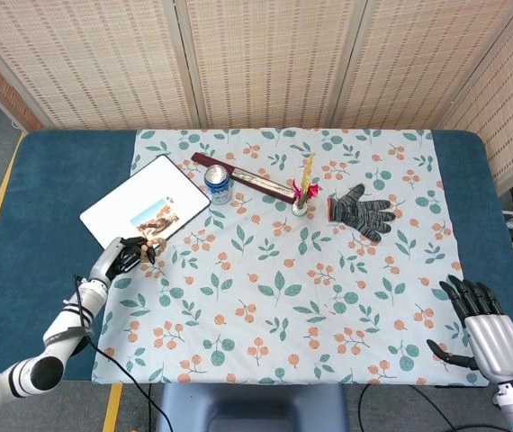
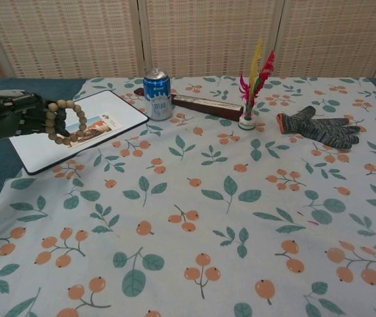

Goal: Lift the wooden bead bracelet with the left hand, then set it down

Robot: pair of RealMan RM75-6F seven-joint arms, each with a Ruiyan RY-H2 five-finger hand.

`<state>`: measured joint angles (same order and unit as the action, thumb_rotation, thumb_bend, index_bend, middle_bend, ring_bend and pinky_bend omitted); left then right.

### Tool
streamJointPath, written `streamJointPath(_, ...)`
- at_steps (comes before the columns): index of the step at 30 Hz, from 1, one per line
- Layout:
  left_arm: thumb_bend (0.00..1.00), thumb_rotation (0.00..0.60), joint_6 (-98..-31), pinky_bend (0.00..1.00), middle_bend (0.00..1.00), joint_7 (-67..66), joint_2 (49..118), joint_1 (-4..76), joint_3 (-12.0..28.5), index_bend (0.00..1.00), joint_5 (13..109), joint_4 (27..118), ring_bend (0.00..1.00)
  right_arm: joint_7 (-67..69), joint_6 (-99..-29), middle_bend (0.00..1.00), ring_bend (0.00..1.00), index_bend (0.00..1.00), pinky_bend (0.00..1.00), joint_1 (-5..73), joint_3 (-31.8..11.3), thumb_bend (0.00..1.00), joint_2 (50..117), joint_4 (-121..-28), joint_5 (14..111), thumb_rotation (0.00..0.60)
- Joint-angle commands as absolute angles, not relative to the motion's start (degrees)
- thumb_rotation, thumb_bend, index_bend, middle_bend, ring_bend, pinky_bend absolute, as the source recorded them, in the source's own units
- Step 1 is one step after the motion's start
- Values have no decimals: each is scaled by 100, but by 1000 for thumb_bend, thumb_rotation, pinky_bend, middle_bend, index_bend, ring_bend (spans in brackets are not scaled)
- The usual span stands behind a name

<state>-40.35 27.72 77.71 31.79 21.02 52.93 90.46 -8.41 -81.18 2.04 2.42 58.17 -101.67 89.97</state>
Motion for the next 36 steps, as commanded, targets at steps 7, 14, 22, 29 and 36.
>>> streamJointPath(7, 441, 328, -6175, 87, 562, 1183, 9107, 2838, 927, 533, 7364, 8403, 333, -841, -8147, 0, 0, 0, 0, 193, 245, 184, 5812, -10171, 9015, 372)
streamJointPath(14, 441, 345, -7049, 85, 557, 1154, 10046, 2514, 166, 513, 8460, 7412, 327, -843, -8141, 0, 0, 0, 0, 195, 249, 184, 5811, -10169, 9018, 372)
streamJointPath(22, 441, 355, -7169, 82, 499, 1223, 10650, 2303, -238, 463, 8764, 6590, 284, -790, -8210, 0, 0, 0, 0, 169, 247, 184, 5776, -10177, 9046, 372)
streamJointPath(29, 440, 367, -7259, 72, 291, 1369, 10719, 2216, -348, 289, 8928, 6439, 137, -766, -8220, 0, 0, 0, 0, 165, 256, 184, 5765, -10176, 9076, 372)
streamJointPath(36, 439, 346, -7591, 69, 165, 1449, 10322, 2302, -45, 124, 9063, 7022, 64, -783, -8233, 0, 0, 0, 0, 158, 257, 184, 5767, -10182, 9087, 373)
